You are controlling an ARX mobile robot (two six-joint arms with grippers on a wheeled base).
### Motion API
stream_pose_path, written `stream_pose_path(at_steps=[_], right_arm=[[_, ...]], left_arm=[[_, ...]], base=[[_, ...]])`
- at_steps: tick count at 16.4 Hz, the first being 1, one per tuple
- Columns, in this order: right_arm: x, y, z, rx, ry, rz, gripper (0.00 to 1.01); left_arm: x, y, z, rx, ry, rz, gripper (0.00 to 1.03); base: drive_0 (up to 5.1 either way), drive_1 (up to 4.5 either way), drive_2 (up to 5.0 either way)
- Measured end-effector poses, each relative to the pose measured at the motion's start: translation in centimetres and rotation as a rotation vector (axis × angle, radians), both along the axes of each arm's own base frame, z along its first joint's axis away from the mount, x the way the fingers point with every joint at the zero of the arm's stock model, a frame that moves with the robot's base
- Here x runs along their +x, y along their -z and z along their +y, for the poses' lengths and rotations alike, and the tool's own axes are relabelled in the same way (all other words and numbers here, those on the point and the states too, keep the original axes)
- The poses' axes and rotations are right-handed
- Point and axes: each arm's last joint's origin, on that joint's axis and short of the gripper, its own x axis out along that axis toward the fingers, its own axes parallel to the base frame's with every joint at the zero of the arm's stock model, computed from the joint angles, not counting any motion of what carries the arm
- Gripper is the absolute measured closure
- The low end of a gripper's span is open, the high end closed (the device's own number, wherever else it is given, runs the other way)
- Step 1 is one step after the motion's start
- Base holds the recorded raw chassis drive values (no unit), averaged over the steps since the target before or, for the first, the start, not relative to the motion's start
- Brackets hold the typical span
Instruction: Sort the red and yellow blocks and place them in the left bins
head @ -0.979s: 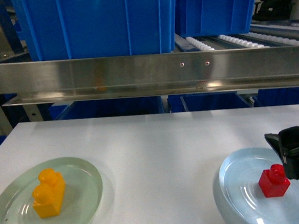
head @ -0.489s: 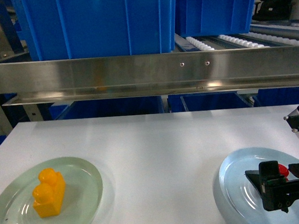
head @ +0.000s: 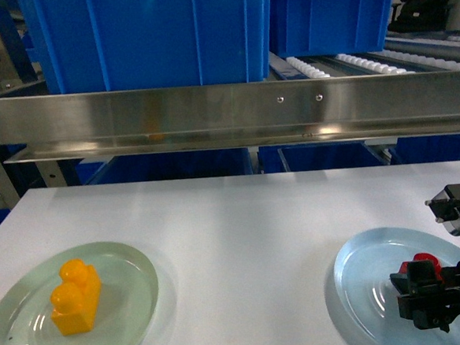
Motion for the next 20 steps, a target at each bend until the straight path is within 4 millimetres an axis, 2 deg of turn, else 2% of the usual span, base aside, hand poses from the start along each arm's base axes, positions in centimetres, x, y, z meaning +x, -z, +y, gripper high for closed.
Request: stream_pose_path(at_steps=[4, 6, 8, 11, 15, 18, 20], right_arm=[[-0.1, 0.0, 0.0, 0.000, -0.002, -0.004, 0.52], [-0.5, 0.0, 0.0, -0.002, -0.004, -0.022, 0.70], [-1.2, -0.8, -0.1, -0.001, -0.003, -0.057, 0.74], [-2.9, -5.0, -0.5, 0.000, 0.001, -0.240, 0.74], [-7.8, -10.7, -1.3, -0.014, 0.001, -0.413, 0.74], [-11.1, -14.4, -1.8, -0.021, 0.018, -0.535, 0.74], [-12.0, -16.0, -1.9, -0.022, 0.017, -0.619, 0.74]], left_arm=[[0.0, 0.0, 0.0, 0.000, 0.000, 0.000, 0.05], [0.0, 0.0, 0.0, 0.000, 0.000, 0.000, 0.05], [0.0, 0.0, 0.0, 0.000, 0.000, 0.000, 0.05], [0.0, 0.0, 0.0, 0.000, 0.000, 0.001, 0.05], [0.0, 0.0, 0.0, 0.000, 0.000, 0.000, 0.05], [0.0, 0.0, 0.0, 0.000, 0.000, 0.000, 0.05], [-0.1, 0.1, 0.0, -0.004, -0.002, 0.025, 0.05]], base=[[0.0, 0.00, 0.0], [0.0, 0.00, 0.0], [0.0, 0.00, 0.0], [0.0, 0.00, 0.0], [0.0, 0.00, 0.0], [0.0, 0.00, 0.0], [0.0, 0.00, 0.0]])
